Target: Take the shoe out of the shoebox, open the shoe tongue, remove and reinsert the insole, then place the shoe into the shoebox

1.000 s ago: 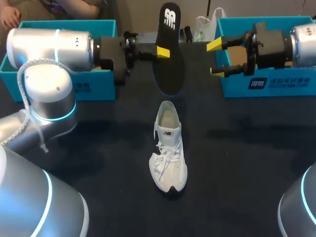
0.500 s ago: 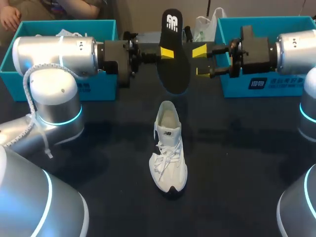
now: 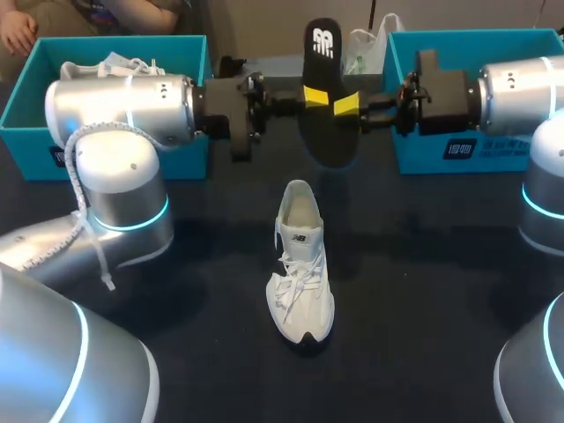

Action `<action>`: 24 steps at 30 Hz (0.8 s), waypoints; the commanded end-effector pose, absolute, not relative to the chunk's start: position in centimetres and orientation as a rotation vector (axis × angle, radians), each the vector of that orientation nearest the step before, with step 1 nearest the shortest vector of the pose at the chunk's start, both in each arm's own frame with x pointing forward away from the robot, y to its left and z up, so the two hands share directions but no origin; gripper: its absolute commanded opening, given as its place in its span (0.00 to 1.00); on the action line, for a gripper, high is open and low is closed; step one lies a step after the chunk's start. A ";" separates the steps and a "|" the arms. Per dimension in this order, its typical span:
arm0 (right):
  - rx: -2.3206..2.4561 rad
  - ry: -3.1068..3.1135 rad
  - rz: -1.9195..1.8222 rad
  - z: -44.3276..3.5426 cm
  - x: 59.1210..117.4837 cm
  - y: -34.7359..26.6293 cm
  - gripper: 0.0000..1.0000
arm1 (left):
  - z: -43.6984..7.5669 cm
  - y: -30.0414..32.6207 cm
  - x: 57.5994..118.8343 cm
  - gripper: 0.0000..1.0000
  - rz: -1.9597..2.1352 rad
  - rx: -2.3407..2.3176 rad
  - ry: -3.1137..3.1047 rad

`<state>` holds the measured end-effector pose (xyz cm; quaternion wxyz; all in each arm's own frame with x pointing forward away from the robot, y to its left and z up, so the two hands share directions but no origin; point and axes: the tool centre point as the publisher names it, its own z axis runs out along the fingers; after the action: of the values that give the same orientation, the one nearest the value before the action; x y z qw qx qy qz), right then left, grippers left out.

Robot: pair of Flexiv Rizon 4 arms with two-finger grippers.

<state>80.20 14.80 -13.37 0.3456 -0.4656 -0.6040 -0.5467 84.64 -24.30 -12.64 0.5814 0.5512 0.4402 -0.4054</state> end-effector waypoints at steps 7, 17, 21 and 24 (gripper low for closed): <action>-1.194 -1.568 -1.409 -13.6 80.6 15.5 0.33 | -12.5 -25.6 84.8 0.00 -0.948 1.267 1.019; -1.192 -1.568 -1.405 -13.6 80.4 15.6 0.00 | -12.4 -25.6 84.9 0.00 -0.944 1.262 1.013; -1.175 -1.571 -1.408 -13.5 80.5 15.7 0.00 | -12.4 -25.4 84.9 0.00 -0.941 1.263 1.015; -1.162 -1.562 -1.416 -13.5 80.6 15.8 0.00 | -12.2 -25.3 85.0 0.64 -0.925 1.260 1.017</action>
<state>80.42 15.53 -13.32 0.3569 -0.4527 -0.6058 -0.5484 84.99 -25.25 -12.31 0.5949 0.5433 0.4367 -0.4002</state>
